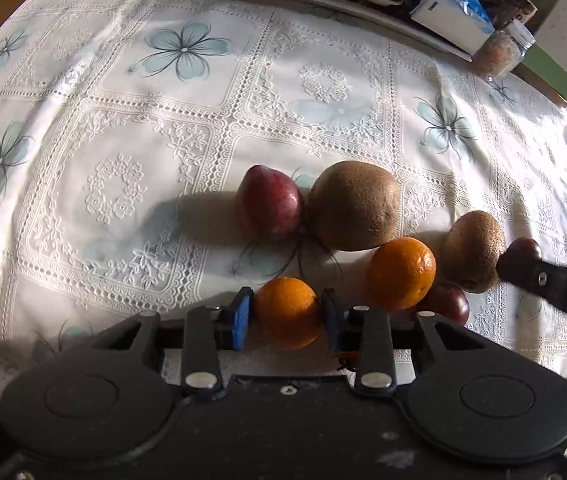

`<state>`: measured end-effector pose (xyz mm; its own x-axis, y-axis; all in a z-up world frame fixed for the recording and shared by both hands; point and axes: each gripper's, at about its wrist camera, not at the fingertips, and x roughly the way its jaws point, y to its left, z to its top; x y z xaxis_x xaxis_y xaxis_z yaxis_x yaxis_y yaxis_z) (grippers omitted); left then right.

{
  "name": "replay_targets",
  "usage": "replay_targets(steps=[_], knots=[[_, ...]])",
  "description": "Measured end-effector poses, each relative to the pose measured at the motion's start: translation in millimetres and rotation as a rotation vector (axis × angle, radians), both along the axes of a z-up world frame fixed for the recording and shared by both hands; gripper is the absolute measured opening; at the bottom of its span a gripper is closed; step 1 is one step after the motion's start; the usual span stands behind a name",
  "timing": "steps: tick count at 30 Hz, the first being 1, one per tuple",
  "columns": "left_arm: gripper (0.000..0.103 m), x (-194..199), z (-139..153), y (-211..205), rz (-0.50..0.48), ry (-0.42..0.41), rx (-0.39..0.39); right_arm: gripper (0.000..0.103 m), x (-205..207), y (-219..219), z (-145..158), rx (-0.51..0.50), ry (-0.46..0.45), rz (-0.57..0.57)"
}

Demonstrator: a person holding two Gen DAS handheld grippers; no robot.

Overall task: Organize fruits
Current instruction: 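Grasp another tangerine with the left gripper while the right gripper grasps a kiwi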

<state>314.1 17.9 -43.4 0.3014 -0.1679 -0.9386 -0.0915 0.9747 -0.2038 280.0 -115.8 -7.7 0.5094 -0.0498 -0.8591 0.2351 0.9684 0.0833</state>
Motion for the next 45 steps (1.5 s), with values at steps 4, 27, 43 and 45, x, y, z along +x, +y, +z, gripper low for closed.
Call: replay_targets(steps=[4,27,43,45], knots=[[0.037,-3.2,1.5,6.8,0.025,0.002,0.013,0.042,17.6,0.2,-1.4,0.003,0.015,-0.016],[0.036,-4.8,2.4,16.2,0.030,0.021,-0.014,0.057,56.9,7.2,-48.5,0.025,0.131,-0.042],[0.036,-18.3,31.8,28.4,-0.002,-0.062,-0.014,0.057,26.5,-19.8,-23.2,0.043,0.049,-0.094],[0.036,-26.8,37.2,25.1,-0.022,-0.084,0.003,0.057,13.7,-25.9,-18.8,0.062,0.036,-0.101]])
